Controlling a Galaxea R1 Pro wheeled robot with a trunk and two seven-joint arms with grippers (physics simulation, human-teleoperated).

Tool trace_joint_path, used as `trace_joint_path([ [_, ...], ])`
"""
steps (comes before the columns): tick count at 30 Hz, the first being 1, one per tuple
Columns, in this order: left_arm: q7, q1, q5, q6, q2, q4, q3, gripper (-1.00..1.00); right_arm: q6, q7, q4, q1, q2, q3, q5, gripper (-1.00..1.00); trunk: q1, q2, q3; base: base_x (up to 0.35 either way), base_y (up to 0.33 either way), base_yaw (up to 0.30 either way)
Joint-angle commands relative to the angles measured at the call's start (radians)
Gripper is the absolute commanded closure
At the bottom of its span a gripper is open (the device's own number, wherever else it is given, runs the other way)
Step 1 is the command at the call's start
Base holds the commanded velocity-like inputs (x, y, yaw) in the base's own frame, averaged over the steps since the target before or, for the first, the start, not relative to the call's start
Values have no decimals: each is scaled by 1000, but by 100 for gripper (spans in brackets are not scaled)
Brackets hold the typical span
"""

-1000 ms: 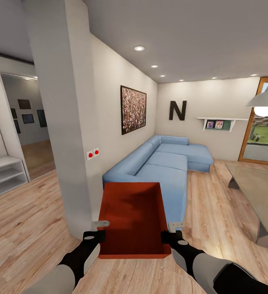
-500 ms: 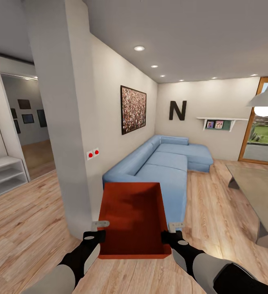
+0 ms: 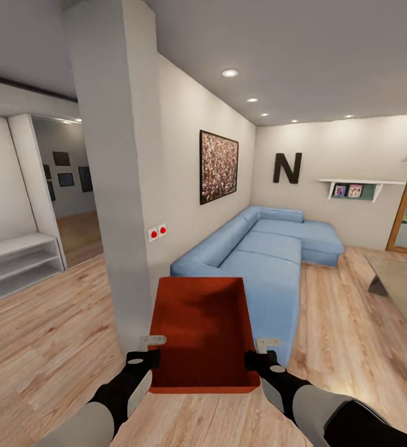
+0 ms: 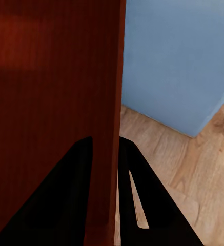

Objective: Move the two storage containers from the living room to the garage. In the garage, place one container on the floor and stack the other container on top of it (either order is fine).

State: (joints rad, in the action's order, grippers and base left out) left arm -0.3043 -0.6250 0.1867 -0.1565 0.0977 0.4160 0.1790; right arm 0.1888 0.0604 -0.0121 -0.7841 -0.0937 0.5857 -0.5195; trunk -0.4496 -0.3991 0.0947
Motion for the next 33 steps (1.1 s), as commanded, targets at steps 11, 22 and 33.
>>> trace_joint_path([
  [11,-15,-1,-18,48,-2,4,-40,100,5,2,-16,0,0,-9,-11,100,0,-1,0,0,0,298],
  [22,-15,-1,-19,47,-1,4,-40,100,4,2,-16,0,0,-9,-11,100,0,-1,5,0,0,284],
  [33,-15,-1,-19,46,-1,4,-40,100,5,2,-16,0,0,-9,-11,100,0,-1,10,0,0,282],
])
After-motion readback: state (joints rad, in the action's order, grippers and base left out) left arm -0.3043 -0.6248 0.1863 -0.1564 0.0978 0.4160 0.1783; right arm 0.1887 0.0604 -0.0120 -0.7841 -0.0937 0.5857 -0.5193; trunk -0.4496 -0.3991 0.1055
